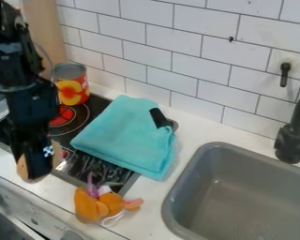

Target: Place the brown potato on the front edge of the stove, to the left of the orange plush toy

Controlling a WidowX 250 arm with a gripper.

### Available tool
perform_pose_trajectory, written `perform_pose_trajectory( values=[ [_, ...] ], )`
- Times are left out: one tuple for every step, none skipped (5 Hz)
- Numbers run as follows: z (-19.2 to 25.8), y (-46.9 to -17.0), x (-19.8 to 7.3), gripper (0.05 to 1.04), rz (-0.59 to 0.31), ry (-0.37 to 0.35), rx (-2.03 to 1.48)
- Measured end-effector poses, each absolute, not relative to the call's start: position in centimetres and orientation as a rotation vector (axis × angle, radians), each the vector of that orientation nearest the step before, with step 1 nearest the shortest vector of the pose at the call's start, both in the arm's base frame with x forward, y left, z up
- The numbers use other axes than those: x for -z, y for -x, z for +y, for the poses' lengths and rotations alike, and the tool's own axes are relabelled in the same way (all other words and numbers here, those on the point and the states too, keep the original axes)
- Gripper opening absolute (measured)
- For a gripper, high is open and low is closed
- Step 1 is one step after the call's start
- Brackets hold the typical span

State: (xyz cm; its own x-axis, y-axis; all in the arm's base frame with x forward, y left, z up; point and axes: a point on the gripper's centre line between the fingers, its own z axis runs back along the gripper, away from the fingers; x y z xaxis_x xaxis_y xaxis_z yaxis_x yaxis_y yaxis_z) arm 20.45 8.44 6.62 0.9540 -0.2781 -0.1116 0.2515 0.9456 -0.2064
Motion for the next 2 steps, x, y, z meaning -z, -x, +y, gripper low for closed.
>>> perform_pose_trajectory(
  values=[
    [8.82,-21.28,-6.75,0.61,0.151,0.153,0.226],
    [8.42,-21.59,-5.87,0.61,0.184,0.168,0.228]
  ],
)
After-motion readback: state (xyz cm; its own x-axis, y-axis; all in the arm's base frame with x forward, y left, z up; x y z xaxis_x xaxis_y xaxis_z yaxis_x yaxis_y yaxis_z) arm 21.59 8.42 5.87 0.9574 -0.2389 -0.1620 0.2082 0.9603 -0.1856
